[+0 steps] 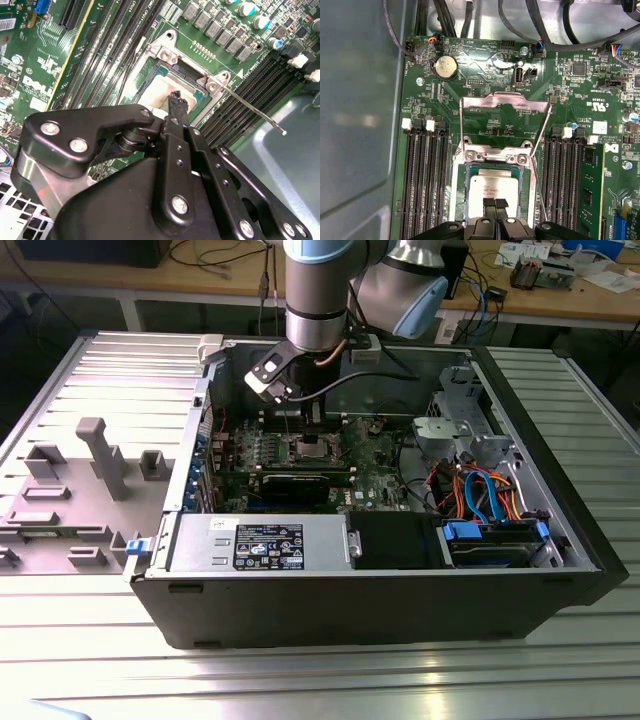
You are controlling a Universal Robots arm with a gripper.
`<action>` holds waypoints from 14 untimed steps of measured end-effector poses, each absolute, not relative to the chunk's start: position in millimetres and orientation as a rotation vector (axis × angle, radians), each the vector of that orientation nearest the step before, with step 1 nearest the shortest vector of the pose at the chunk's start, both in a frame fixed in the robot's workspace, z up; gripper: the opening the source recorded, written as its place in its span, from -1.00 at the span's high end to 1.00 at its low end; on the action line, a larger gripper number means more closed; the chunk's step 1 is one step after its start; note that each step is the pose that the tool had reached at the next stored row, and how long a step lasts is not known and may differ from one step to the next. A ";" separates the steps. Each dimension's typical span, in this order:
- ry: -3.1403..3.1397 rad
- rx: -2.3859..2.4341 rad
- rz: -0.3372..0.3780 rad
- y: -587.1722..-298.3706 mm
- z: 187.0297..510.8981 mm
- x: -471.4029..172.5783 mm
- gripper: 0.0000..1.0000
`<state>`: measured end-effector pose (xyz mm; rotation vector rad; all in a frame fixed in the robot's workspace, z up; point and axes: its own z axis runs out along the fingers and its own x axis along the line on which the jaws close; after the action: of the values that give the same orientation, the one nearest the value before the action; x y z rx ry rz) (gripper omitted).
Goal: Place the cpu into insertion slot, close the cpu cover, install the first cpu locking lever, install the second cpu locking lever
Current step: 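Place the cpu into insertion slot, then close the cpu cover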
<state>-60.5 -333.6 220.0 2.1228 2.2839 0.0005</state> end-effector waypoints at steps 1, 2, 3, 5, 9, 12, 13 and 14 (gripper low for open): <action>2.284 2.123 0.000 -333.6 220.0 -60.5 0.79; 2.284 2.123 0.001 -333.6 220.0 -60.4 0.79; 2.284 2.123 0.001 -333.6 220.0 -60.2 0.79; 2.284 2.122 0.001 -333.5 220.0 -60.0 0.79; 2.285 2.122 0.001 -333.5 219.9 -59.6 0.79; 2.285 2.122 0.001 -333.5 219.9 -59.5 0.79; 2.285 2.122 0.000 -333.6 220.0 -59.5 0.79; 2.285 2.122 0.001 -333.5 220.0 -59.5 0.79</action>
<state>-59.5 -333.5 220.0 2.1222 2.2846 0.0007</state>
